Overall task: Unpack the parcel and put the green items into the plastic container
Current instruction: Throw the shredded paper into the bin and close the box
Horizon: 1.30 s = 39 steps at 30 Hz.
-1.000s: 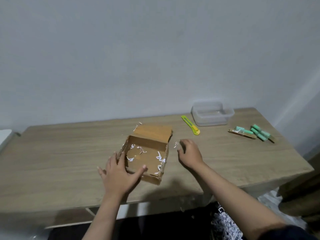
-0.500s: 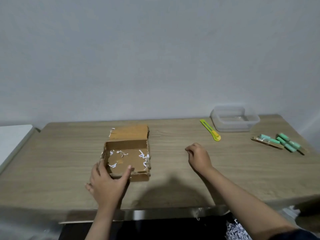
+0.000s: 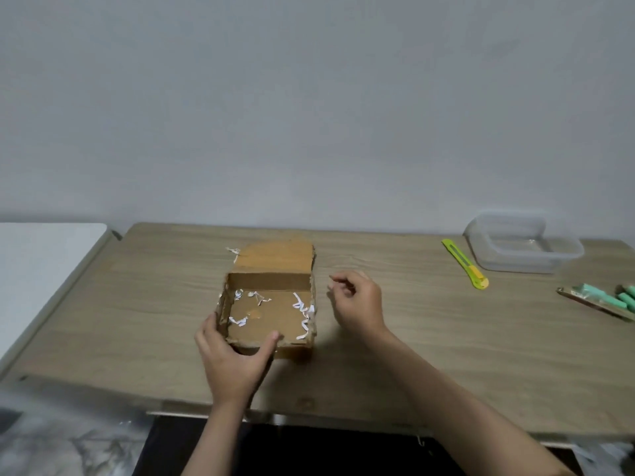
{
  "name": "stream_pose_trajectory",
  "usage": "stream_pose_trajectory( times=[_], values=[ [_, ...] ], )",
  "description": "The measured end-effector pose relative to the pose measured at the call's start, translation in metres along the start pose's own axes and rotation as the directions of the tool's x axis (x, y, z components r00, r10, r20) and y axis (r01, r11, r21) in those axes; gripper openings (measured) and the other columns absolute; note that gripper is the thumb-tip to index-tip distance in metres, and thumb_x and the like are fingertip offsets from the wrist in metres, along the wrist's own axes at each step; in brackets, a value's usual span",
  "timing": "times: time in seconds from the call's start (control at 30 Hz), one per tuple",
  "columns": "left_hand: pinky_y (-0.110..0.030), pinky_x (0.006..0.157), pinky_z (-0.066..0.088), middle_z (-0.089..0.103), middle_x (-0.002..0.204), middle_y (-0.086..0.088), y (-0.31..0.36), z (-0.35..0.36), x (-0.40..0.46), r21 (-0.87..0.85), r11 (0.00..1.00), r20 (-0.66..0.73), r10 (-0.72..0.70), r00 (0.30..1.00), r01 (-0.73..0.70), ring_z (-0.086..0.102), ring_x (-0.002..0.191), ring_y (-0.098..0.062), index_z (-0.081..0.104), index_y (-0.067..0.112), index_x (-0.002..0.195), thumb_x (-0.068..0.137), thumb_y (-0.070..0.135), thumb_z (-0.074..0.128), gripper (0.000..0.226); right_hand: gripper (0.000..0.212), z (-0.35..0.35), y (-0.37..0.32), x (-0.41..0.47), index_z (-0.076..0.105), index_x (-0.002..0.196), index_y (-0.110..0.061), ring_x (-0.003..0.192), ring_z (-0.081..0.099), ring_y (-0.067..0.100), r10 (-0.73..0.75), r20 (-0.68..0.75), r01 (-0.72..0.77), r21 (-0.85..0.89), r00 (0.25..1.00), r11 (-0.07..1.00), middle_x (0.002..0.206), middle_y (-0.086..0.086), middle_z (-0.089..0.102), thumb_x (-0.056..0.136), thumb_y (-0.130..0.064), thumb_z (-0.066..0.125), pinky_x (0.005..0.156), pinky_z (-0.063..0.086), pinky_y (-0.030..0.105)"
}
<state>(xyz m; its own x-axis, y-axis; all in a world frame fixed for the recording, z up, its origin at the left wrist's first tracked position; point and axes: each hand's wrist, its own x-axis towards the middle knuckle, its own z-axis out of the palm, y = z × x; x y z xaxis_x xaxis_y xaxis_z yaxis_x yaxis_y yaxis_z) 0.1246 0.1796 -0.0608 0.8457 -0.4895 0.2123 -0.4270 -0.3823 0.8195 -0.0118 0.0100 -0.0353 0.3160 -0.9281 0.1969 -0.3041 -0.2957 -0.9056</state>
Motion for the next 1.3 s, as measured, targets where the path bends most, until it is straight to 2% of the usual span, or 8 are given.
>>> stream_pose_trajectory(
  times=[0.27,0.4,0.53,0.7,0.8,0.9,1.2,1.3],
  values=[
    [-0.041,0.089,0.050,0.043,0.124,-0.013,0.024,0.013,-0.044,-0.029,0.998,0.103,0.064,0.993,-0.061,0.050,0.112,-0.029,0.037,0.004,0.133,0.051,0.065,0.074,0.109,0.014,0.002,-0.016,-0.031,0.073,0.089,-0.014,0.085,0.058,0.002,-0.184,0.171,0.214,-0.180,0.968,0.960,0.089,-0.003,0.071,0.080,-0.007,0.066,0.073,0.040,0.003],
    [-0.036,0.092,0.046,0.046,0.121,-0.014,0.031,0.013,-0.052,-0.077,0.994,0.104,0.090,0.991,-0.082,0.049,0.112,-0.025,0.041,0.000,0.131,0.053,0.068,0.071,0.107,0.015,-0.018,-0.008,-0.044,0.074,0.082,-0.013,0.082,0.061,0.001,-0.145,-0.019,0.142,-0.121,0.989,0.983,0.083,-0.001,0.071,0.077,0.000,0.068,0.071,0.045,0.005],
    [-0.037,0.102,0.043,0.046,0.132,-0.008,0.019,0.010,-0.048,-0.185,0.982,0.207,-0.005,0.978,0.044,0.046,0.122,-0.019,0.035,0.010,0.139,0.055,0.060,0.076,0.105,0.015,-0.030,0.002,-0.038,0.067,0.081,-0.015,0.070,0.061,-0.002,0.126,-0.237,-0.110,0.082,0.963,0.991,0.092,0.014,0.065,0.076,-0.002,0.070,0.064,0.046,0.005],
    [-0.041,0.099,0.048,0.054,0.129,0.008,0.011,0.003,-0.040,-0.277,0.951,0.338,-0.037,0.940,0.137,0.053,0.118,-0.009,0.042,0.032,0.134,0.056,0.049,0.083,0.089,0.031,-0.026,0.001,-0.010,0.056,0.117,-0.010,0.103,0.059,0.019,0.483,-0.005,-0.455,0.328,0.875,0.828,0.116,0.005,0.060,0.087,-0.017,0.062,0.093,0.047,0.034],
    [-0.039,0.100,0.047,0.056,0.129,0.007,0.013,-0.001,-0.039,-0.290,0.947,0.367,-0.027,0.930,0.142,0.054,0.118,-0.007,0.044,0.030,0.134,0.055,0.048,0.082,0.089,0.009,-0.028,-0.016,-0.004,0.062,0.089,-0.011,0.077,0.061,0.019,0.503,0.109,-0.490,0.473,0.858,0.732,0.088,0.008,0.067,0.091,-0.015,0.055,0.071,0.051,0.028],
    [-0.039,0.102,0.045,0.055,0.132,0.006,0.014,-0.003,-0.041,-0.290,0.945,0.380,-0.028,0.925,0.148,0.053,0.120,-0.008,0.042,0.029,0.136,0.055,0.049,0.080,0.091,0.019,-0.032,-0.022,-0.009,0.062,0.083,-0.013,0.063,0.061,0.013,0.480,0.173,-0.478,0.605,0.860,0.637,0.069,0.001,0.067,0.095,-0.015,0.047,0.053,0.049,0.020],
    [-0.004,0.080,0.043,0.063,0.119,0.005,0.017,-0.010,-0.049,-0.304,0.936,0.439,-0.026,0.898,0.176,0.060,0.100,0.002,0.050,0.021,0.130,0.069,0.008,0.080,0.069,0.059,-0.053,-0.012,-0.052,0.072,0.092,-0.009,0.101,0.065,0.029,0.495,0.205,-0.514,0.568,0.845,0.642,0.102,0.014,0.070,0.087,-0.059,0.042,0.093,0.049,0.045],
    [0.008,0.076,0.031,0.050,0.132,-0.002,0.014,-0.017,-0.051,-0.350,0.916,0.437,-0.028,0.899,0.199,0.047,0.115,-0.007,0.038,0.008,0.139,0.089,0.010,0.060,0.055,0.044,-0.057,-0.003,-0.071,0.068,0.107,-0.011,0.109,0.062,0.026,0.486,0.116,-0.458,0.571,0.867,0.681,0.112,0.008,0.069,0.087,-0.048,0.054,0.105,0.040,0.044]
  ],
)
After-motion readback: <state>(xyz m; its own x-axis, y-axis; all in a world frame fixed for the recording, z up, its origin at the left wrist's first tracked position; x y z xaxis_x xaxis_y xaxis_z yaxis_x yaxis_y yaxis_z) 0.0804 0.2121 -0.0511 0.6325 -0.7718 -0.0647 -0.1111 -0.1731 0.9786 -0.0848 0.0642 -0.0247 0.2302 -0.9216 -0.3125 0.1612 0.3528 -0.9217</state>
